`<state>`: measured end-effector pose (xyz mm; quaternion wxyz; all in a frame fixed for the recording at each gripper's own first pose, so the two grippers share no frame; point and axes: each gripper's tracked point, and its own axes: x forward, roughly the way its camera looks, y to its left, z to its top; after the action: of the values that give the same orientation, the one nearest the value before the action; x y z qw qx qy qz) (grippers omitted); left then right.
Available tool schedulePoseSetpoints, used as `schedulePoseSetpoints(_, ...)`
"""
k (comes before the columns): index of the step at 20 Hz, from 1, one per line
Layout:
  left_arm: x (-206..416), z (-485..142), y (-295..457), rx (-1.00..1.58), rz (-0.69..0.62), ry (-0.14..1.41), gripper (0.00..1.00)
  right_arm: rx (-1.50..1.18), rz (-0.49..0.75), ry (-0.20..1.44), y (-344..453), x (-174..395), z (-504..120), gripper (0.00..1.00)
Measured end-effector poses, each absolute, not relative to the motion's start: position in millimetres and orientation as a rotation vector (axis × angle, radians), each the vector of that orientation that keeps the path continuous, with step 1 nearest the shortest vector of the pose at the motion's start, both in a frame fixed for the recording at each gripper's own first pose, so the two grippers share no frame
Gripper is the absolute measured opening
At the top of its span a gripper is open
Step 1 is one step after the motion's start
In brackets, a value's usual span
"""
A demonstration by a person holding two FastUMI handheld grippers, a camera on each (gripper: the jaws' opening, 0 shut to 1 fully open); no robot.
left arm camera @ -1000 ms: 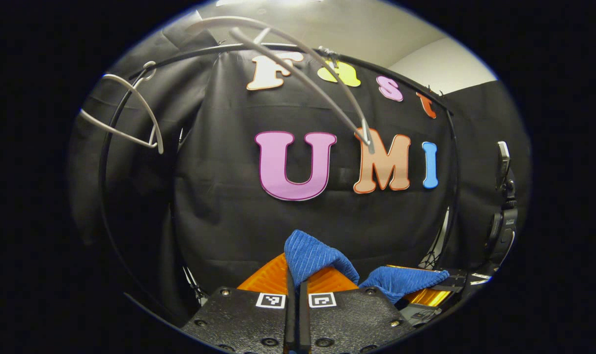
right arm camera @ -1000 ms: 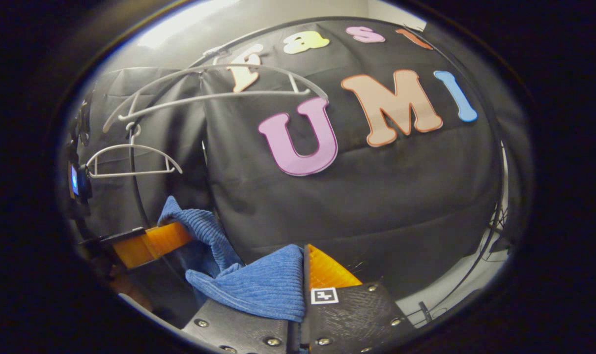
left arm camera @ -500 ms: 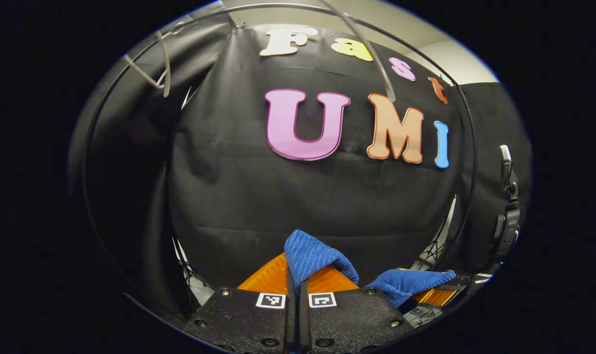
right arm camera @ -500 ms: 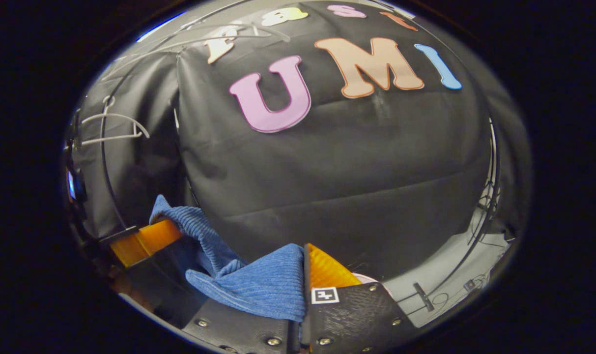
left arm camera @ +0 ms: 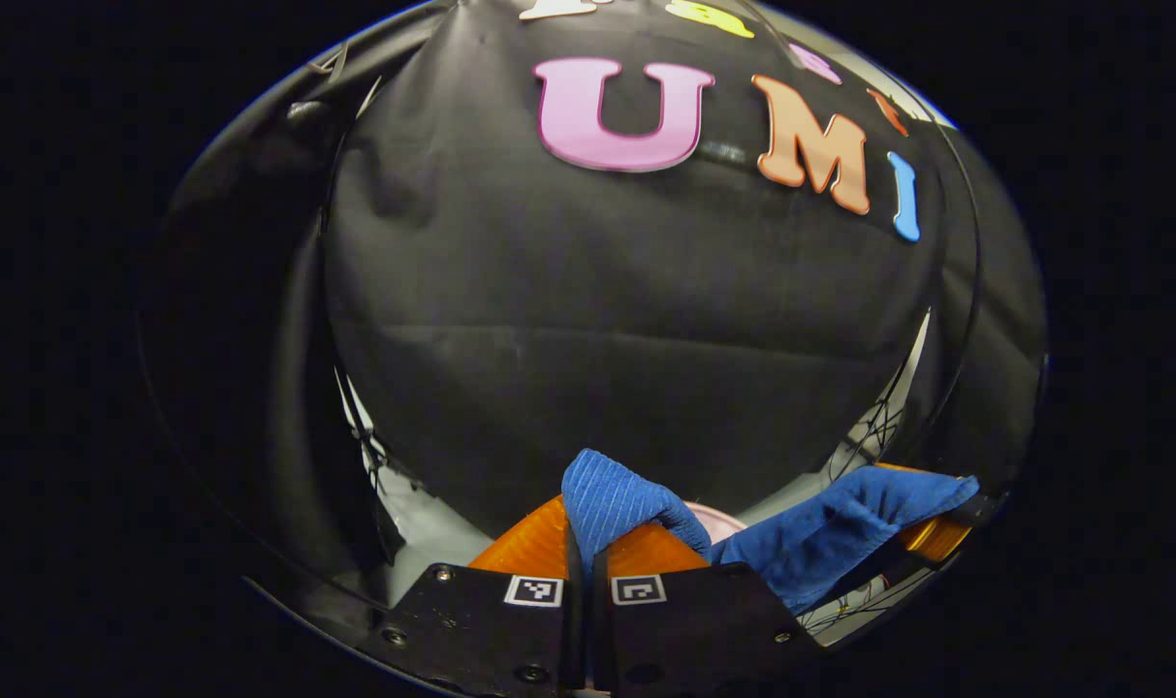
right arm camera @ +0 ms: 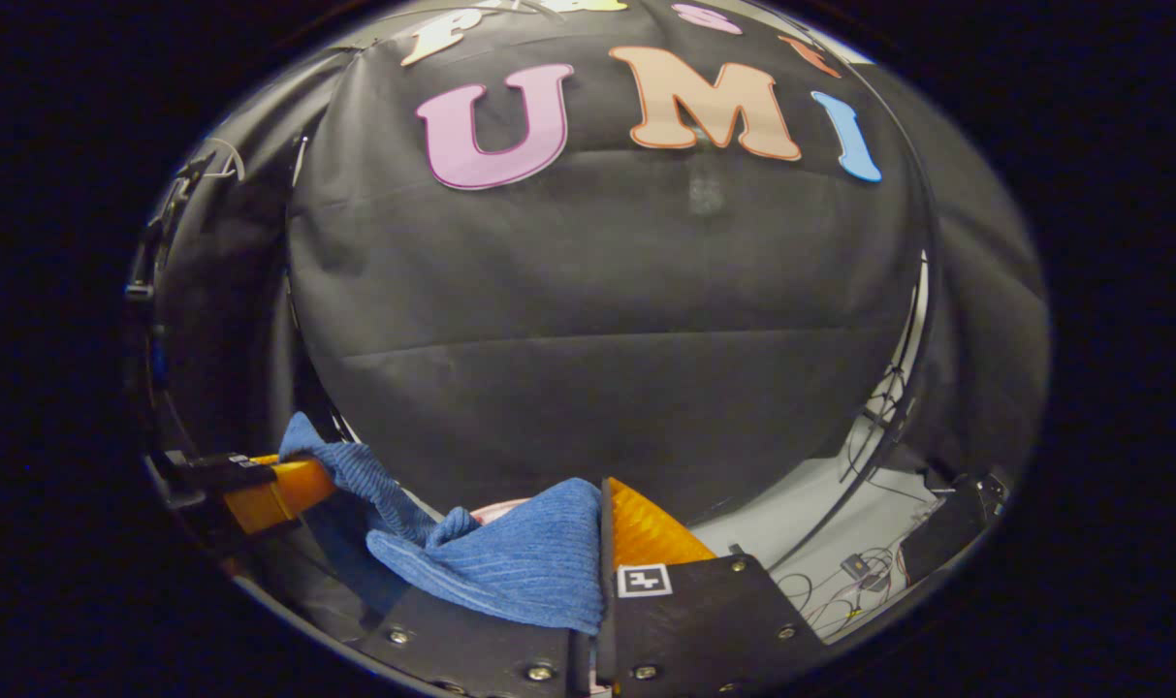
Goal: Grasp the clothes on the hanger with both hands and then place them into the laundry hamper below.
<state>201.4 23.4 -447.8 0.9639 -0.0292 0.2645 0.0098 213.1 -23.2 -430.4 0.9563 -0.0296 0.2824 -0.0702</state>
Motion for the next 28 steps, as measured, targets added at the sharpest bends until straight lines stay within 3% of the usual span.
schedulePoseSetpoints(8, 180, -472, 36, 0.007, 0.028, 0.672, 0.06, -0.059, -0.226, 0.693, -30, 163, -442, 0.09)
schedulePoseSetpoints(9, 176, -473, 33, 0.009, 0.011, 0.681, 0.13, -0.055, -0.225, 0.707, -27, 158, -442, 0.14)
schedulePoseSetpoints(10, 175, -476, 31, 0.011, -0.004, 0.699, 0.10, -0.048, -0.226, 0.707, -23, 156, -439, 0.19)
schedulePoseSetpoints(11, 169, -481, 28, 0.008, -0.017, 0.729, 0.29, -0.051, -0.236, 0.712, -24, 151, -436, 0.10)
schedulePoseSetpoints(12, 158, -486, 26, -0.008, -0.035, 0.758, 0.36, -0.042, -0.232, 0.706, -20, 149, -429, 0.19)
schedulePoseSetpoints(14, 150, -485, 23, -0.032, -0.044, 0.785, 0.65, -0.043, -0.246, 0.672, -15, 143, -411, 0.29)
schedulePoseSetpoints(15, 150, -477, 21, -0.051, -0.048, 0.766, 0.79, -0.050, -0.248, 0.658, -13, 140, -402, 0.55)
schedulePoseSetpoints(16, 153, -463, 22, -0.067, -0.045, 0.744, 0.85, -0.063, -0.261, 0.642, -14, 135, -393, 0.56)
schedulePoseSetpoints(17, 152, -452, 21, -0.085, -0.048, 0.721, 1.00, -0.071, -0.267, 0.624, -14, 132, -382, 0.77)
schedulePoseSetpoints(18, 152, -437, 21, -0.098, -0.050, 0.694, 1.00, -0.075, -0.275, 0.605, -12, 127, -372, 0.75)
schedulePoseSetpoints(20, 151, -403, 25, -0.105, -0.053, 0.625, 0.97, -0.075, -0.290, 0.561, -11, 119, -350, 0.80)
schedulePoseSetpoints(23, 142, -359, 30, -0.115, -0.059, 0.526, 0.97, -0.078, -0.301, 0.491, -4, 108, -315, 1.00)
schedulePoseSetpoints(28, 114, -276, 39, -0.086, -0.075, 0.366, 0.96, -0.084, -0.291, 0.341, 14, 94, -241, 0.96)
